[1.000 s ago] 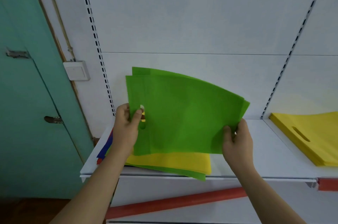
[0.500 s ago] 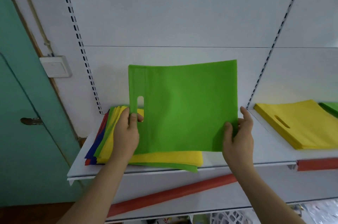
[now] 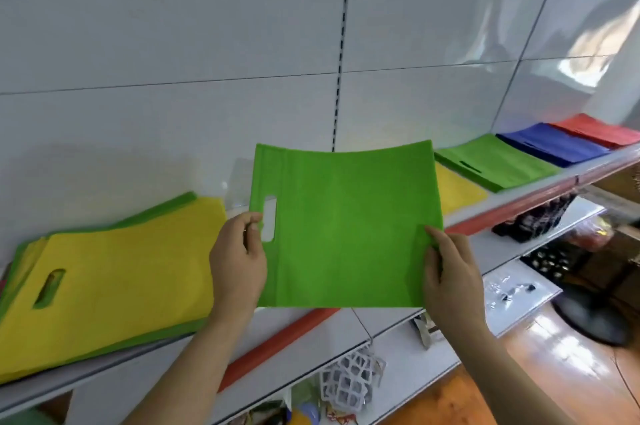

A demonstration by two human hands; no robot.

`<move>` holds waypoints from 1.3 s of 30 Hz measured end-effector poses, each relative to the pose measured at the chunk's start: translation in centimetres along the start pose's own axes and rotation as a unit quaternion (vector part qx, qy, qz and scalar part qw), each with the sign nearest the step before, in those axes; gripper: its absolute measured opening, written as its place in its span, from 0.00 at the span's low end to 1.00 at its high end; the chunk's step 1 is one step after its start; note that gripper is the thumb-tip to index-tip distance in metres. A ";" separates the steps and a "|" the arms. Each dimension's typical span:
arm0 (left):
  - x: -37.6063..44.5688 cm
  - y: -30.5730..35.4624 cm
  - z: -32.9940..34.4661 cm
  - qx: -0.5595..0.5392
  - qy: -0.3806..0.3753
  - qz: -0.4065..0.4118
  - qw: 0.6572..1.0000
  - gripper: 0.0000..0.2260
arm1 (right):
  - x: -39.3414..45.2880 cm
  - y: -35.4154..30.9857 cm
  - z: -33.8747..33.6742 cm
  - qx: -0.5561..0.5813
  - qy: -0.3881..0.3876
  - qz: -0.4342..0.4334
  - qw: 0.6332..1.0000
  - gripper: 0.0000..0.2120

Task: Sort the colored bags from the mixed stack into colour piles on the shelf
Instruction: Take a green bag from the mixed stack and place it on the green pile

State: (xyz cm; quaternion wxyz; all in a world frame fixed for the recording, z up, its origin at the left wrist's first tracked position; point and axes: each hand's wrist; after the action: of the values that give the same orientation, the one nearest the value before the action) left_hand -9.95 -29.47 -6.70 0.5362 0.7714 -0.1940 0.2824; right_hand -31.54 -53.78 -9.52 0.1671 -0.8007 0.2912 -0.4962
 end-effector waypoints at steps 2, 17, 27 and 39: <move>-1.4 2.6 2.8 0.000 -0.019 0.015 1.000 0.09 | 0.7 3.2 -2.4 -0.014 0.006 0.019 1.000 0.18; -12.5 20.1 28.1 -0.015 -0.166 0.057 0.984 0.16 | 9.4 28.4 -17.2 -0.107 0.039 0.048 0.992 0.22; -12.9 22.4 44.1 -0.020 -0.200 0.067 0.977 0.16 | 18.3 39.8 -15.9 -0.150 0.025 0.065 0.986 0.23; -8.5 25.1 57.5 0.005 -0.165 0.019 0.986 0.14 | 33.9 48.9 -9.7 -0.135 -0.003 0.019 0.991 0.22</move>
State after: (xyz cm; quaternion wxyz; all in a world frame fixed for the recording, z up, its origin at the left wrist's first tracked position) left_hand -18.53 -92.16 -9.44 0.4878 0.8060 -0.2934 0.1621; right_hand -43.46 -112.86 -8.75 0.0670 -0.8117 0.3701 -0.4469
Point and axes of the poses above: each hand's wrist, its own x-axis towards the middle knuckle, its own z-axis out of the palm, y = z × x, and after that the axes turned 10 degrees about y, right-handed
